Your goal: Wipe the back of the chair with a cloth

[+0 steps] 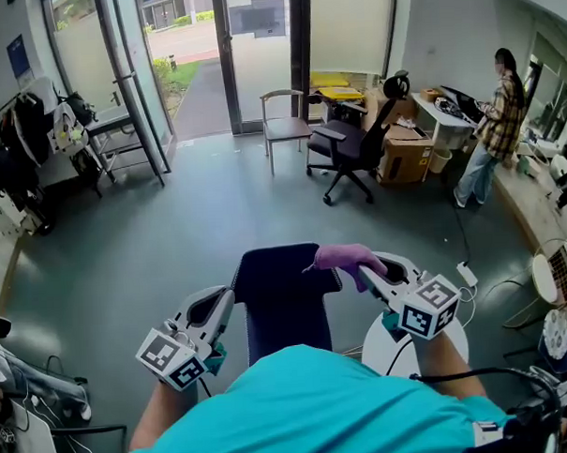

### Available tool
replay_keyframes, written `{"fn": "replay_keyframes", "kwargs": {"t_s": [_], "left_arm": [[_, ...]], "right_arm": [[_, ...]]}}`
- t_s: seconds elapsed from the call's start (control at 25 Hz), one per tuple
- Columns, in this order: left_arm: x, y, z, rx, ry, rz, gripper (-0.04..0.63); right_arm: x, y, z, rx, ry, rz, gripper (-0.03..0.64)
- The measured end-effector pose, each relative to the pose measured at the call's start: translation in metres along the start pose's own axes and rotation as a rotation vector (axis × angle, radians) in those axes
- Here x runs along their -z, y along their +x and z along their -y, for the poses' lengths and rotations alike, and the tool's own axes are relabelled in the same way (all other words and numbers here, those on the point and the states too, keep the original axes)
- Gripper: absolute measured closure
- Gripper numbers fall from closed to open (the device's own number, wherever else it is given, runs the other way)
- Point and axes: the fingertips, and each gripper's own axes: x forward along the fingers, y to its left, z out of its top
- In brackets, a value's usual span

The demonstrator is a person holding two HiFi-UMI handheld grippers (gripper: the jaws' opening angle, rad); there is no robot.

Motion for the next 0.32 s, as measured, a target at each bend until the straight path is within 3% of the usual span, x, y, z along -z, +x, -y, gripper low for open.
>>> {"fn": "replay_keyframes", "kwargs": {"t_s": [0.32], "left_arm": [[-0.008,0.008,-0.005,-0.010,-0.008,0.000,0.592]], "right_arm": [[-0.015,0.010,0.003,-0.020,-0.020,0.001,0.535]]}}
